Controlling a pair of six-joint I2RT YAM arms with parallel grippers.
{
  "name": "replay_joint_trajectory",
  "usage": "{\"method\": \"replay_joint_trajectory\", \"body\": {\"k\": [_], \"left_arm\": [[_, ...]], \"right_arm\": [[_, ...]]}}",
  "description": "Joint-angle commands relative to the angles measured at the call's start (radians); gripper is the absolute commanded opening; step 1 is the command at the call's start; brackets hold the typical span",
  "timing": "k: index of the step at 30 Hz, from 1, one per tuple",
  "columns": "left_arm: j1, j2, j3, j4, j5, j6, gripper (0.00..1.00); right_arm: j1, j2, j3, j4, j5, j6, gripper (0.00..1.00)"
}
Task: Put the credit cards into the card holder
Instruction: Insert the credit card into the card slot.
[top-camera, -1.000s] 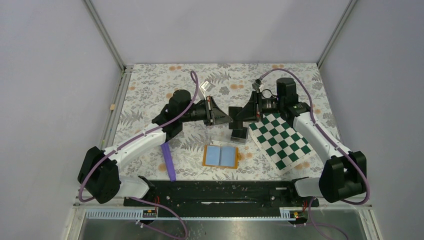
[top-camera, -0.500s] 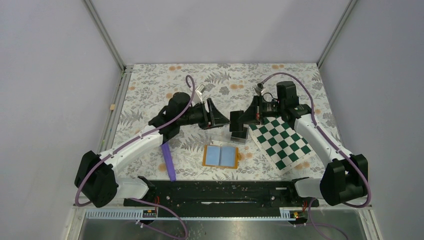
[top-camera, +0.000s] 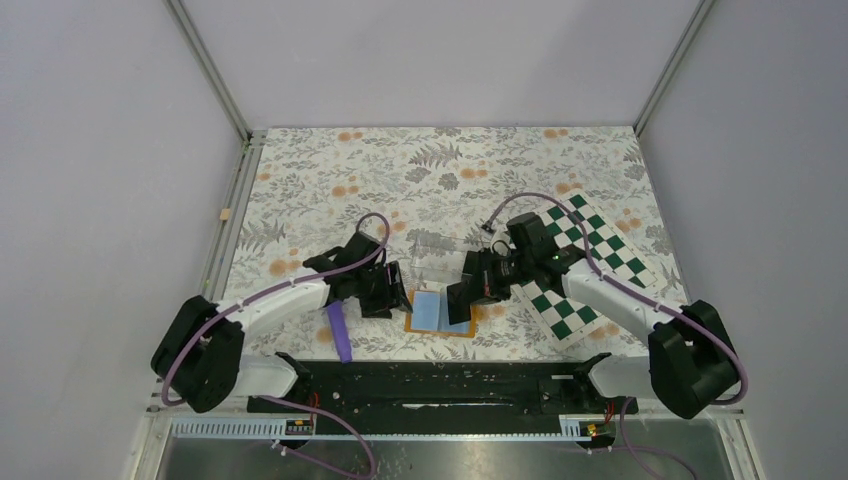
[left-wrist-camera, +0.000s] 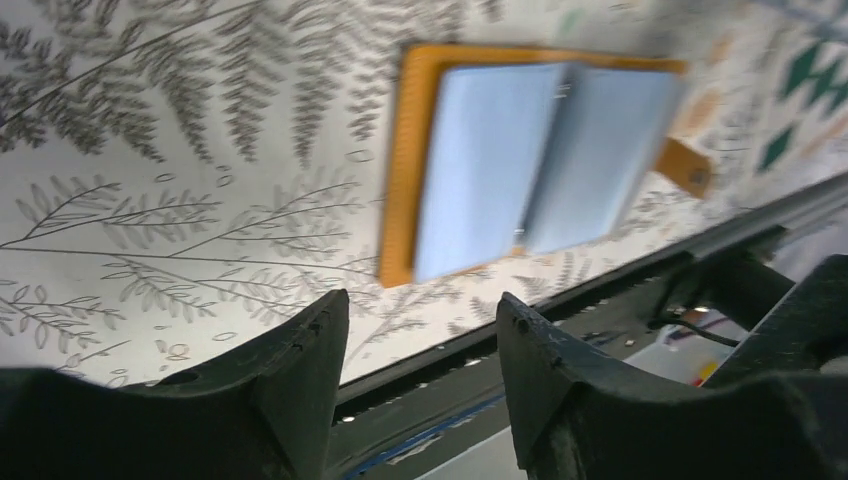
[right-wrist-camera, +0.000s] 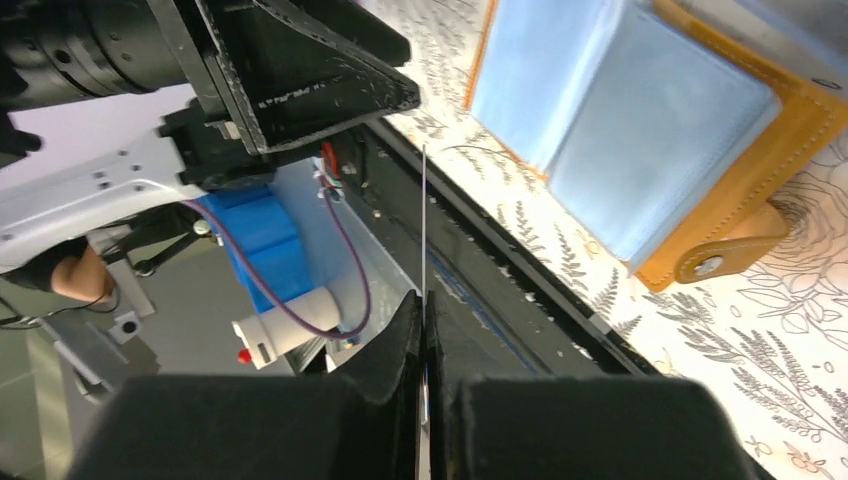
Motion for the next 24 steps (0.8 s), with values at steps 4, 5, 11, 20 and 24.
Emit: {"method": "replay_joint_trajectory", "body": {"k": [4,5,11,20,24], "left_arm": [[0.003,0.143,-0.027,0.096,0.014,0.024,0.51],[0.003,0.159,-0.027,0.112,0.024,0.020,0.50],[-0.007,0.195,-0.031,0.147,0.057,-0.001,0.37],[-0.060,0.167,-0.059,0.149,0.046,-0.058,0.13],[-0.089,0.174,-0.056,0.154,0.043,-0.076,0.07]], "right_arm": [[0.041,0.025,-0.118,0.257,0.184,0.046,0.00],[0.041,0.029,-0.128,0.291,0.197,0.052,0.00],[0.043,0.082,-0.141,0.391,0.224,0.062,0.00],[0.043,0.165,-0.174,0.477,0.240,0.061,0.00],[0.044,0.192,-0.173,0.494,0.228,0.065,0.00]]}}
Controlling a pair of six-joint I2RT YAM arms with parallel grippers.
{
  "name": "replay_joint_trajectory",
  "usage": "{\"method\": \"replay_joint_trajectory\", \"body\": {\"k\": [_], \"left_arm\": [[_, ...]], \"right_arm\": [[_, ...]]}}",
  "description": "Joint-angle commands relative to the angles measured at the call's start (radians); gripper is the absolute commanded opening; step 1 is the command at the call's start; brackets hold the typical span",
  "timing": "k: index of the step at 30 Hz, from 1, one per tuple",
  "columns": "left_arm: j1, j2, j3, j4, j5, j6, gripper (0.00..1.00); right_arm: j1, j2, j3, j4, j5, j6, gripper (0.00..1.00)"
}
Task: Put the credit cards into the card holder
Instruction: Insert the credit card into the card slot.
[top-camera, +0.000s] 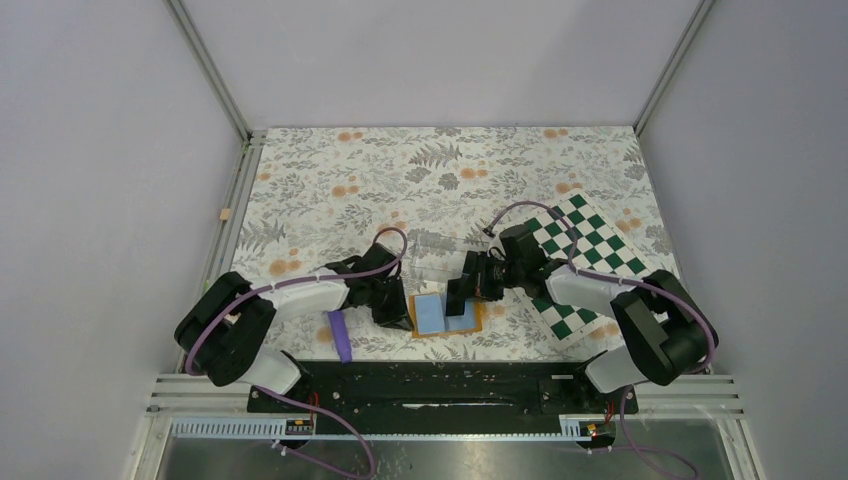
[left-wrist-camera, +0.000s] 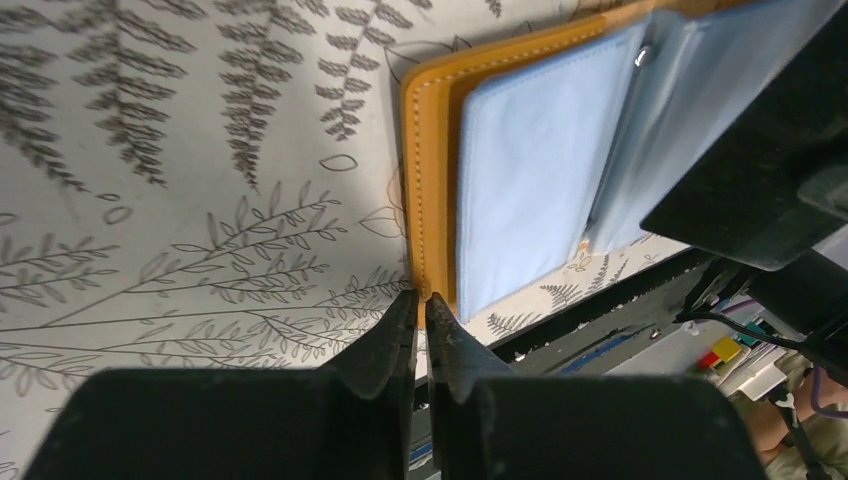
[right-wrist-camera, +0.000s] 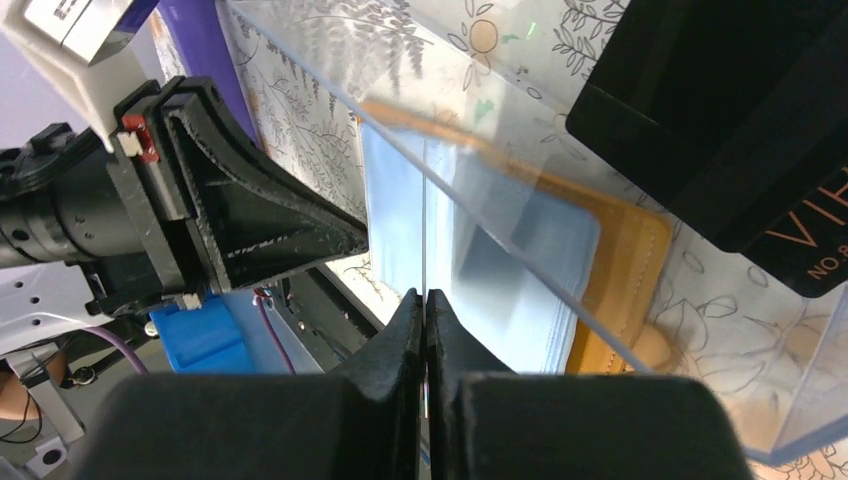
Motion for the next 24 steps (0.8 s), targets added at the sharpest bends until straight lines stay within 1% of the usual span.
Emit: {"method": "replay_joint_trajectory", "body": {"k": [1,13,19,24], "left_arm": [[-0.027,-0.012,-0.003,0.031,-0.004,-0.033,0.07],[-0.030,0.002,-0.008,0.031,-0.007,-0.031,0.00],[-0.033,0.003,-0.009,0.032,-0.005,-0.029,0.00],[-0.035,0.004,-0.007,0.032,-0.007,-0.029,0.00]], "right_arm": [[0.007,0.026,-0.001,0.071,0.015,0.000,0.00],[0.009,0.117,-0.023,0.129,-0.025,0.013,0.00],[0.014,0.142,-0.031,0.169,-0.069,0.043,0.00],[0.030,0.156,-0.030,0.132,-0.055,0.027,0.00]]}}
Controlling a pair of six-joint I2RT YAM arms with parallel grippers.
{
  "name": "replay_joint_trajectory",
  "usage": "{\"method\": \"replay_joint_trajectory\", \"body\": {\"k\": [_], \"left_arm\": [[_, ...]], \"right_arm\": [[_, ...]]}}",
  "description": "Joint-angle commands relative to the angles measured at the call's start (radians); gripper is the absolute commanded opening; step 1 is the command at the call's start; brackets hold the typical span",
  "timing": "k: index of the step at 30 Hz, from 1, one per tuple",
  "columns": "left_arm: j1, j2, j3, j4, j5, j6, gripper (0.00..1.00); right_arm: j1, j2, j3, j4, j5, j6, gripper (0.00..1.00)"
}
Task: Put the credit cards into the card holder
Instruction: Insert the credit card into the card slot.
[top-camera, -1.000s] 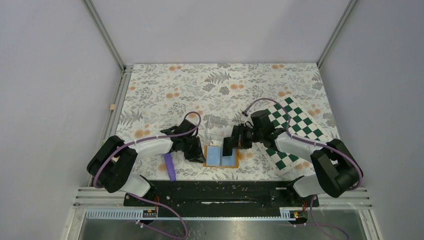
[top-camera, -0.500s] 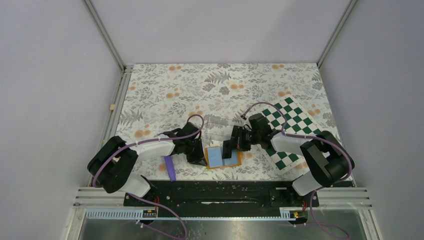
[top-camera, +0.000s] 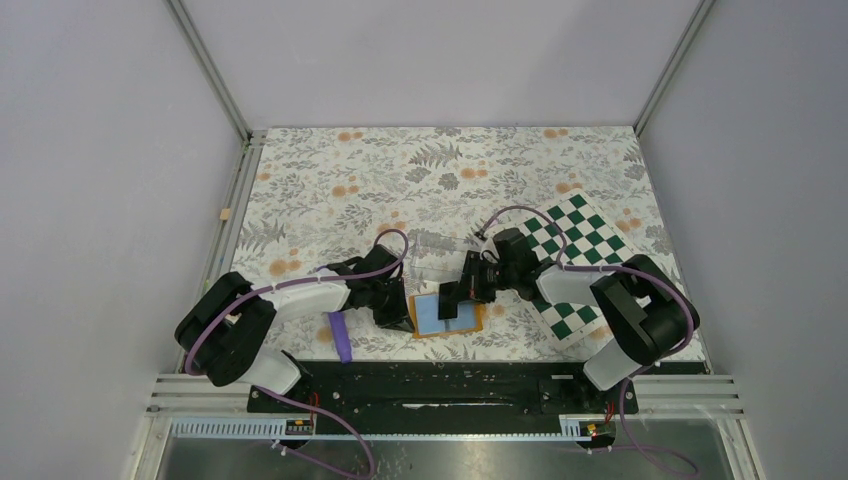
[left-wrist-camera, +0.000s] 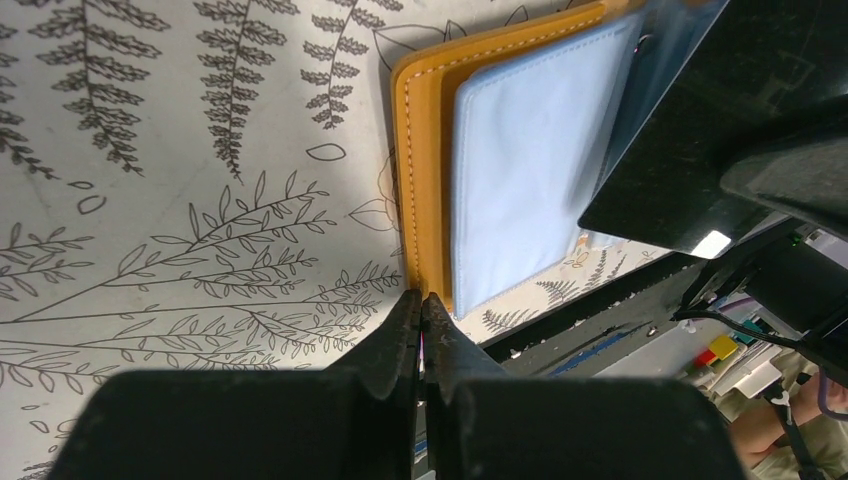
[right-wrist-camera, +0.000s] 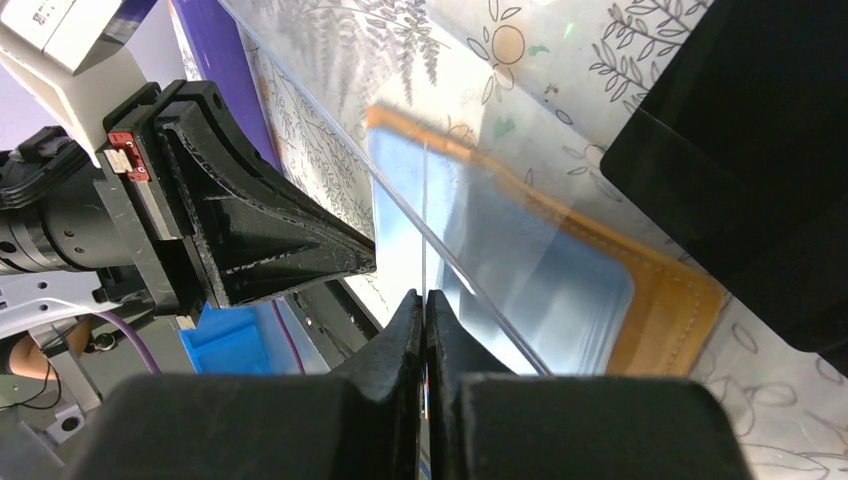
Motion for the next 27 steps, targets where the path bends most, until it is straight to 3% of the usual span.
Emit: {"method": "replay_joint_trajectory", "body": {"k": [1,13,27], "left_arm": [[-0.007,0.004,-0.007,0.030,-0.007,-0.004,0.00],[-0.014,0.007,-0.003,0.030,-0.010,-0.002,0.00],[-0.029,0.035,0.013,0.043,-0.003,-0.006,0.00]], "right_arm": [[0.017,0.028,-0.011,-0.043,0.016,-0.011,0.00],[0.023,-0.092,0.001,-0.226,0.175,-0.109,0.00],[0.032,0.013,-0.010,-0.072,0.039,0.007,0.00]]}}
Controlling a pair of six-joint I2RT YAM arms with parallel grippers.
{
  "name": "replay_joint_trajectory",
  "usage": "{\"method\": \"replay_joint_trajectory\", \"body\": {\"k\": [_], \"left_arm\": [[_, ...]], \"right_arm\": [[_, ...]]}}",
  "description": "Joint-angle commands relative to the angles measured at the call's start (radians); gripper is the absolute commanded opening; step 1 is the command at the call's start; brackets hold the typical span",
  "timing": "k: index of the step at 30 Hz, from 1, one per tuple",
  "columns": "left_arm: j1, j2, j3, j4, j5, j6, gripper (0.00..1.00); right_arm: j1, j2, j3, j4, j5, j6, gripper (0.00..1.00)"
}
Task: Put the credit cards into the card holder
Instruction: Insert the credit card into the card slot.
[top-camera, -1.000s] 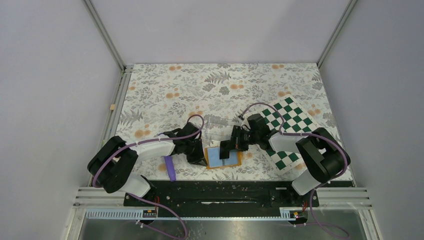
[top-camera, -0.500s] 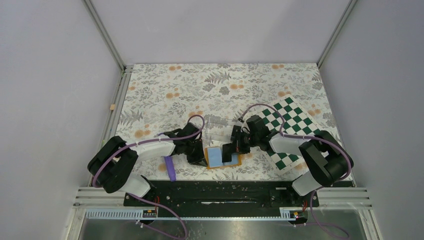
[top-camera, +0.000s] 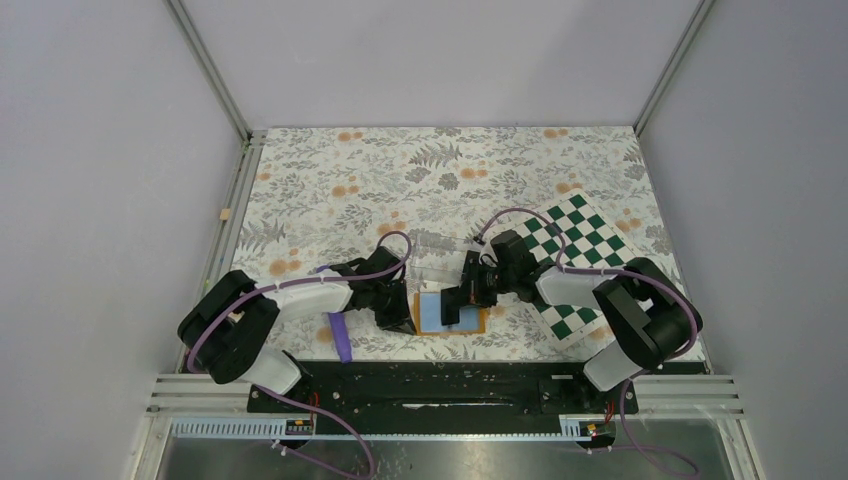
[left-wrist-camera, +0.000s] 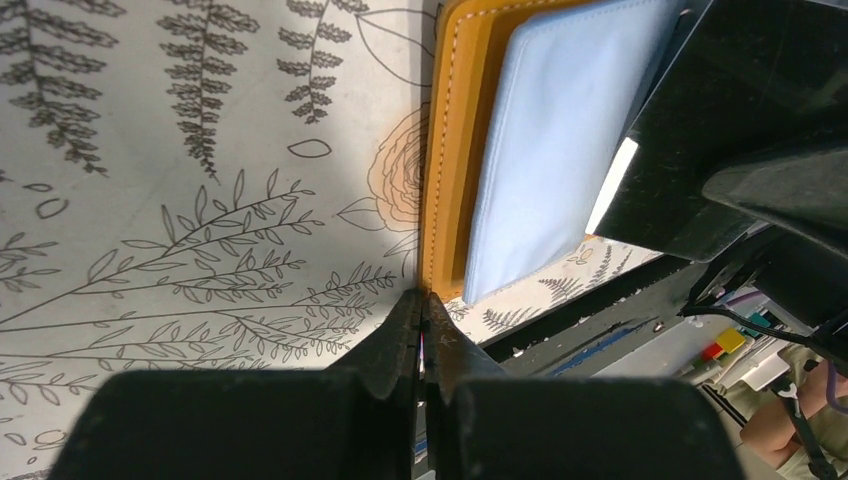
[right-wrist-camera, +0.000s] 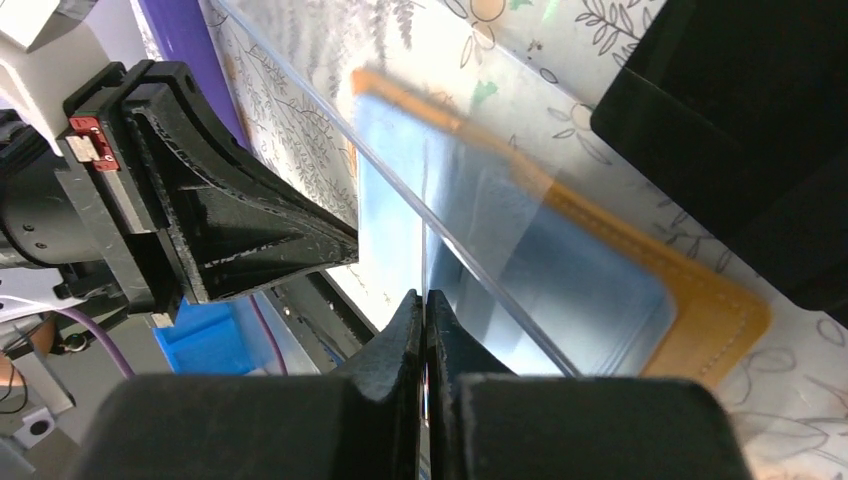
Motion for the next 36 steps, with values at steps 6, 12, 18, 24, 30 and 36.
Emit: {"method": "replay_joint_trajectory", "body": {"k": [6,12,18,24,30,36], "left_arm": [[-0.015,0.023,0.018,0.041,-0.005,-0.007,0.00],[-0.020,0.030,0.012,0.058,-0.002,-0.017,0.00],[-0.022,0.032,0.014,0.060,-0.003,-0.017,0.00],[-0.022,0.034,0.015,0.053,-0.002,-0.016,0.00],[-0.022,0.051,0.028,0.029,-0.007,-0.007,0.00],[-0.022,0.065,0.035,0.027,-0.005,-0.002,0.00]], "right_arm": [[0.009,0.062,-0.020,0.027,-0.001,0.088,0.00],[0.011,0.048,-0.011,-0.123,0.060,0.077,0.00],[0.011,0.031,-0.008,-0.189,0.121,0.076,0.00],[0.011,0.032,0.034,-0.206,0.162,0.050,0.00],[0.011,0.012,0.054,-0.211,0.194,0.016,0.00],[0.010,-0.033,0.046,-0.213,0.224,-0.014,0.00]]}}
